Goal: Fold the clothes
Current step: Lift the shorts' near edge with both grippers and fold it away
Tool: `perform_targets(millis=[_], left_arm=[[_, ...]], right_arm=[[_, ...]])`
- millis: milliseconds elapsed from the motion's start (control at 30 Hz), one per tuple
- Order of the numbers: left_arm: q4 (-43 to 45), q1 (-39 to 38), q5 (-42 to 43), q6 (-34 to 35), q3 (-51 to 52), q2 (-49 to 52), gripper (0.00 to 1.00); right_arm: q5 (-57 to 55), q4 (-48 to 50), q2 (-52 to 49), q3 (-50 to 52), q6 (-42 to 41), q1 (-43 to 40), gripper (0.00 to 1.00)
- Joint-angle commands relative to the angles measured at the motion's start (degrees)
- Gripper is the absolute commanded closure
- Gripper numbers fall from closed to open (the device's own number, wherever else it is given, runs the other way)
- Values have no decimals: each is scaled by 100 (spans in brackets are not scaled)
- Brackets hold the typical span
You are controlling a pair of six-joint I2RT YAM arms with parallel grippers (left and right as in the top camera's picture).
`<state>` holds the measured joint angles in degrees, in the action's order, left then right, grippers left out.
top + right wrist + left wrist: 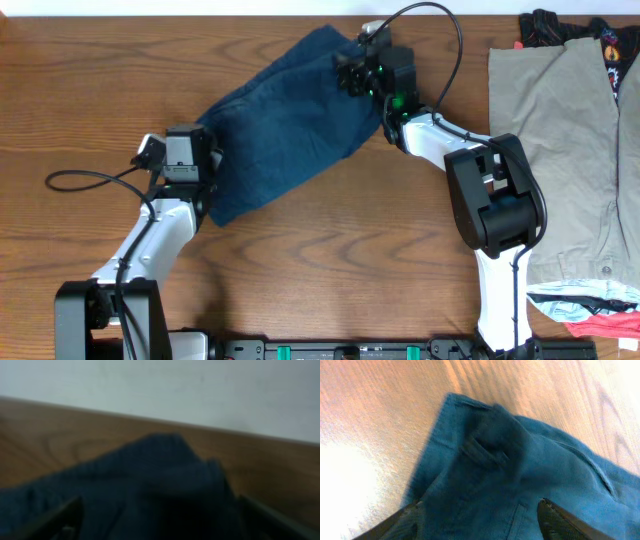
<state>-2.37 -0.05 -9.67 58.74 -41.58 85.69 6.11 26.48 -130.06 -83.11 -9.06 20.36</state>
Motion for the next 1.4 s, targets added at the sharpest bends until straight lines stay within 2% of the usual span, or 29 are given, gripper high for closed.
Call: perform_targets(millis=[0, 167, 267, 333, 400, 433, 600, 800, 900, 967, 1033, 1067, 1133, 1167, 1367], left_arm=[[-127, 256, -83, -175, 11, -11, 21], [-192, 623, 800, -299, 11, -13, 19], [-575, 678, 1231, -527, 11, -13, 19], [-914, 664, 1231, -535, 11, -13, 19], [-1248, 662, 1231, -535, 11, -9, 19], [-1534, 662, 1231, -538, 11, -7, 19], [-2103, 662, 1228, -710, 11, -7, 19], [-2404, 662, 1228, -793, 11, -7, 19], [-2483, 662, 1228, -793, 11, -7, 19], [-2500, 662, 1228, -793, 11, -7, 19], [-2503, 662, 1228, -793, 11, -7, 19], [-2505, 662, 1228, -793, 11, -7, 19], [-2527, 662, 1231, -793, 11, -7, 19], [-2551, 662, 1228, -793, 11, -7, 19], [-2747, 662, 1228, -986, 11, -7, 19]], right_arm=[[-28, -535, 219, -186, 146, -138, 1], [-28, -1683, 387, -186, 146, -306, 1], [-149, -2393, 393, -186, 146, -426, 1], [-645, -2645, 393, -186, 142, -503, 8], [-986, -2704, 393, -186, 140, -562, 7], [-1126, -2688, 393, -186, 144, -625, 1], [-1049, -2719, 393, -186, 144, -785, 1], [61, -2822, 361, -186, 326, -831, 2], [168, -3053, 361, -186, 358, -831, 15], [138, -3265, 361, -186, 358, -835, 34], [120, -3488, 361, -186, 358, -857, 48], [57, -3600, 361, -186, 358, -866, 57], [-243, -3821, 361, -186, 356, -887, 90], [-435, -3947, 365, -186, 352, -903, 99], [-1681, -5595, 608, -186, -396, -1043, 99]])
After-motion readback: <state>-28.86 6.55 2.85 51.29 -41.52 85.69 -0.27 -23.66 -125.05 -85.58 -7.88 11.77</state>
